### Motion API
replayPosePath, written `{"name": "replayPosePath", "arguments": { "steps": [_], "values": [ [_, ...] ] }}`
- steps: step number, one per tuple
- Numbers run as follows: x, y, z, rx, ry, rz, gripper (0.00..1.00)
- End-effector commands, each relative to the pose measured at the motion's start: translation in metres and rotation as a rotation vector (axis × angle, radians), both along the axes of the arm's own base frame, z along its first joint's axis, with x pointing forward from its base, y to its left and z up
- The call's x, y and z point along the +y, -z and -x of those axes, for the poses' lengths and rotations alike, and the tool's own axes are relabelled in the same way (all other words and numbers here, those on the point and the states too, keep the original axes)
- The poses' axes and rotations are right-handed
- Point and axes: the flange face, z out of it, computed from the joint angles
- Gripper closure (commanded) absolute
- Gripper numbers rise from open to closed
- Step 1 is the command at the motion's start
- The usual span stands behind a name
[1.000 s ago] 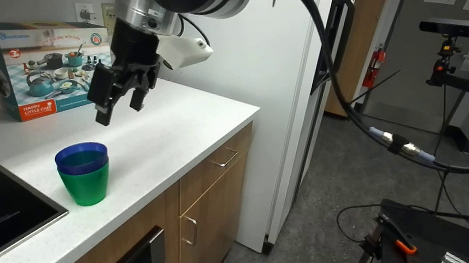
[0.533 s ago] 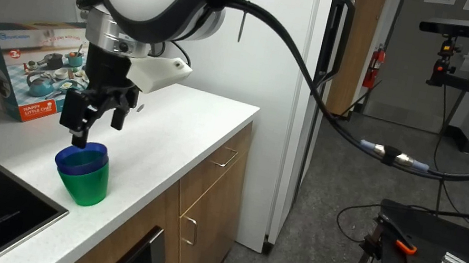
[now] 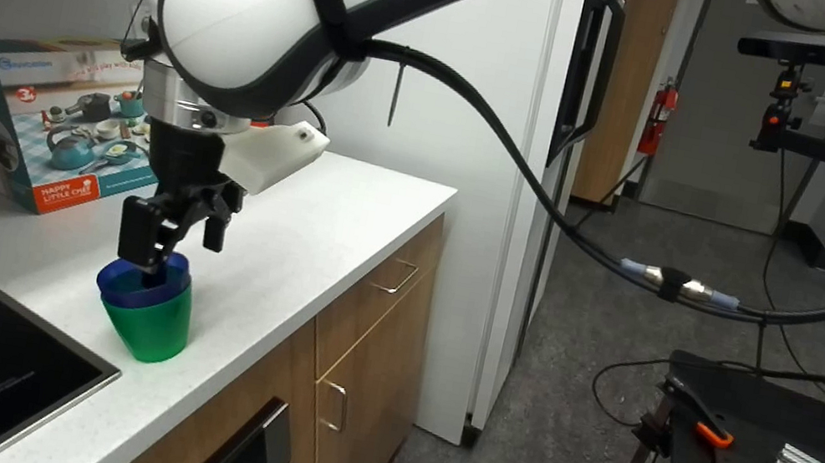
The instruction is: Move the cups to the right
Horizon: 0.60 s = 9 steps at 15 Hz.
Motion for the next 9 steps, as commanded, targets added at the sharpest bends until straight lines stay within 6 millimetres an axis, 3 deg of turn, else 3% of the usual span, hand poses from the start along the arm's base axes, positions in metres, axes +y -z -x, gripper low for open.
{"name": "replayPosePath", "arguments": {
  "steps": [1, 3, 9],
  "values": [
    [0.0019, 0.0027, -0.0123, 0.012, -0.046, 0.035, 0.25],
    [0.0019, 0.0025, -0.0140, 0.015, -0.089, 0.048, 0.34],
    [-0.0003, 0.0007, -0.0154, 0.043, -0.158, 0.053, 0.82]
  ]
}}
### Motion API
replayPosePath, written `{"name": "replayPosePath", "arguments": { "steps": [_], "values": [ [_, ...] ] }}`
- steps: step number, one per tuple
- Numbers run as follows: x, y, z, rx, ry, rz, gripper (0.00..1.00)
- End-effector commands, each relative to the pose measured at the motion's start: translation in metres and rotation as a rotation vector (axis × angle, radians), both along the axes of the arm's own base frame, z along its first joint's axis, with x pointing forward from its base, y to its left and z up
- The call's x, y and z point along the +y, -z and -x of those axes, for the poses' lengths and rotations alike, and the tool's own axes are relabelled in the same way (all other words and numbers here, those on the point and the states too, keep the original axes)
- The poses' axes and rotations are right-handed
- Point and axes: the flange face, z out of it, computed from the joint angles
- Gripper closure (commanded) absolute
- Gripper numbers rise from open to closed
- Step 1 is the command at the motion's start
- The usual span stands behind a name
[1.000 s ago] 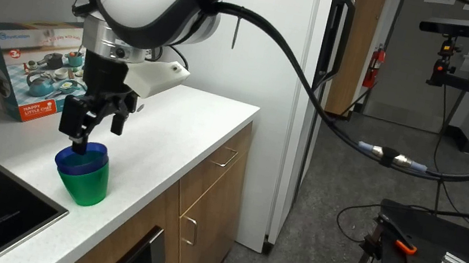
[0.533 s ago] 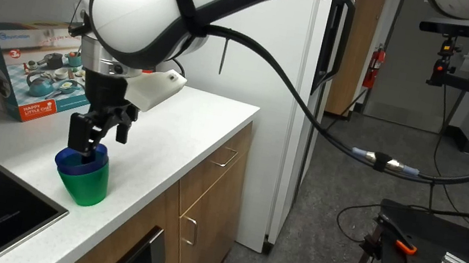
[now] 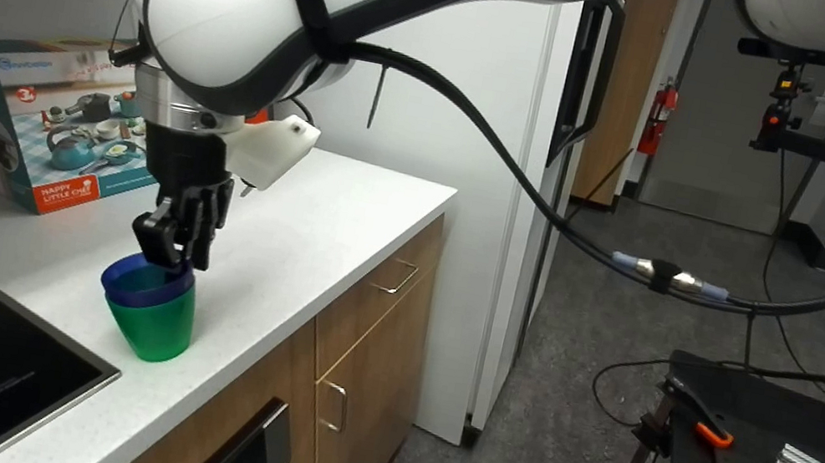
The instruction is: Move the cups to the right
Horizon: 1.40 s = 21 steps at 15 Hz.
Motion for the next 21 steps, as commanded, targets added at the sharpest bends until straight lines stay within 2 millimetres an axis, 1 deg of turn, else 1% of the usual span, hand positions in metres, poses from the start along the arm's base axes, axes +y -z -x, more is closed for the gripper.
{"name": "replayPosePath", "arguments": {
  "steps": [1, 2, 3, 5, 6, 9, 11, 14, 21],
  "values": [
    [-0.001, 0.000, -0.007, 0.022, -0.045, 0.010, 0.88],
    [-0.002, 0.001, -0.006, 0.028, -0.047, 0.011, 0.97],
    [-0.003, 0.001, -0.006, 0.032, -0.051, 0.013, 1.00],
    [-0.004, -0.002, -0.006, 0.030, -0.056, 0.021, 1.00],
    [-0.006, -0.003, -0.006, 0.030, -0.057, 0.027, 0.98],
    [-0.020, -0.005, -0.007, 0.038, -0.040, 0.049, 0.98],
    [-0.034, -0.006, -0.009, 0.037, -0.020, 0.061, 0.98],
    [-0.062, -0.009, -0.013, 0.028, 0.023, 0.070, 0.98],
    [-0.141, -0.022, -0.018, 0.011, 0.149, 0.070, 0.98]
  ]
}}
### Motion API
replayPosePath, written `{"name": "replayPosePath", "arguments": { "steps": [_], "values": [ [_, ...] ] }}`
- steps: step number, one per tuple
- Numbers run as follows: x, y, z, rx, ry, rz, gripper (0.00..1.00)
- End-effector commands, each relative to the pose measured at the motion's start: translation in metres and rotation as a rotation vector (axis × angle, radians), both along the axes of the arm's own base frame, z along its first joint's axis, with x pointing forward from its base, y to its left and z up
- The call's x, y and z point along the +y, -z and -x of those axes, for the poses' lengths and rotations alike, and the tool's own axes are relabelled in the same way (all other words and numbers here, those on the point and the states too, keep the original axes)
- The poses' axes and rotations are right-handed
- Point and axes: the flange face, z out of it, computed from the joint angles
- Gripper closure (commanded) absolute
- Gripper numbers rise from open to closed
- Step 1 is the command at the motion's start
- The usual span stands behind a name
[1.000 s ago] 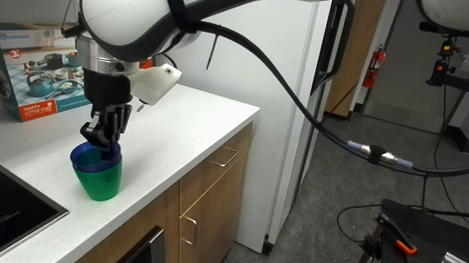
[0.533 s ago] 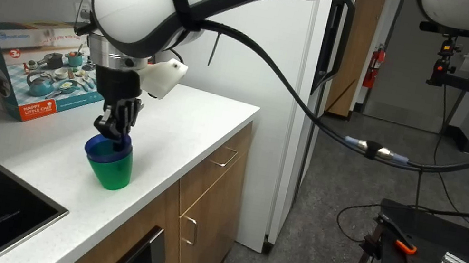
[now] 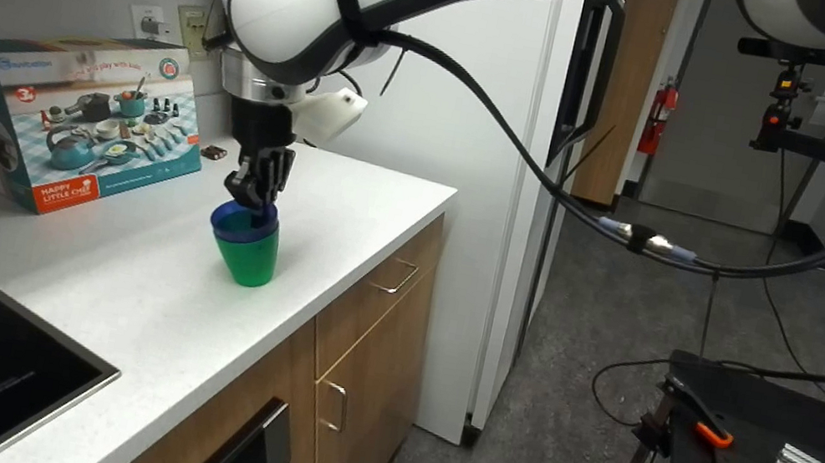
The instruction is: Move the cups to the right
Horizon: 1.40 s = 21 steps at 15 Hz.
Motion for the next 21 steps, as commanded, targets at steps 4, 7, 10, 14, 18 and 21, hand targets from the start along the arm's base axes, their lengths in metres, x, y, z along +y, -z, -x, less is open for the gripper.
{"name": "replayPosePath", "arguments": {
  "steps": [4, 7, 10, 14, 18, 21],
  "values": [
    [-0.073, -0.024, 0.005, -0.007, 0.125, -0.006, 0.98],
    [-0.111, -0.034, 0.009, -0.017, 0.172, 0.000, 0.98],
    [-0.152, -0.046, 0.016, -0.034, 0.237, 0.008, 0.98],
    [-0.201, -0.059, 0.033, -0.047, 0.340, 0.011, 0.98],
    [-0.238, -0.061, 0.051, -0.058, 0.436, -0.002, 0.98],
    [-0.253, -0.056, 0.061, -0.060, 0.445, -0.009, 0.98]
  ]
}}
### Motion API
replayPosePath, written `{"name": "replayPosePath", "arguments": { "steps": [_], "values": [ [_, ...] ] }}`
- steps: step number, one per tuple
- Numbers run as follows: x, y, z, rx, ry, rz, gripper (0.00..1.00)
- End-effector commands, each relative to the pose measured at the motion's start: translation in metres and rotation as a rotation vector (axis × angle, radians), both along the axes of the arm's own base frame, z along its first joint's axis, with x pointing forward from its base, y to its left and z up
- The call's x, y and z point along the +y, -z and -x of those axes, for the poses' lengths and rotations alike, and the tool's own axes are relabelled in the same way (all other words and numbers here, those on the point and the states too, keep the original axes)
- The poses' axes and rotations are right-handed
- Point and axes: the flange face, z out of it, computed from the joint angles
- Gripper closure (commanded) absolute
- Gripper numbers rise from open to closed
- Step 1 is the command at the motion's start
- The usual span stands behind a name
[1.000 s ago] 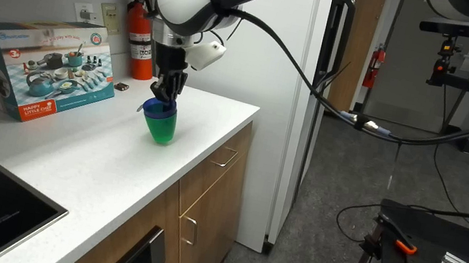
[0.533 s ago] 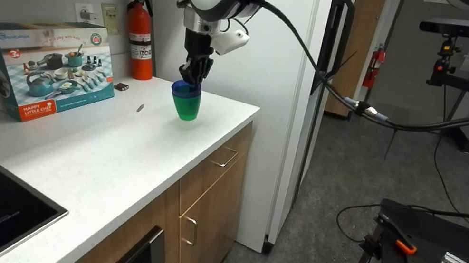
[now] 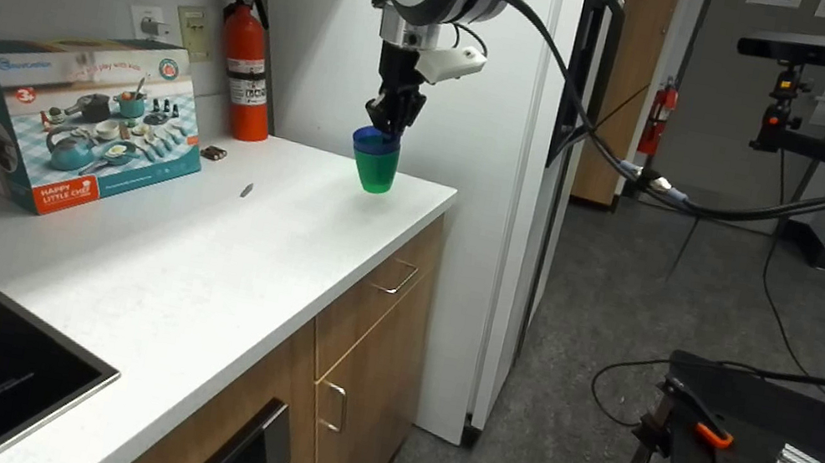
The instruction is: Move the cups to the right
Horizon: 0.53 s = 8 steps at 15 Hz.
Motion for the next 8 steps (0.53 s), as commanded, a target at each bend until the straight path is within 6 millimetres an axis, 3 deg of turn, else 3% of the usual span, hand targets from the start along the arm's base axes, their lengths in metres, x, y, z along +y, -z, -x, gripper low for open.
{"name": "replayPosePath", "arguments": {
  "steps": [1, 8],
  "values": [
    [-0.012, 0.001, 0.015, -0.018, 0.000, -0.006, 0.98],
    [-0.022, 0.026, 0.019, -0.027, 0.098, -0.020, 0.98]
  ]
}}
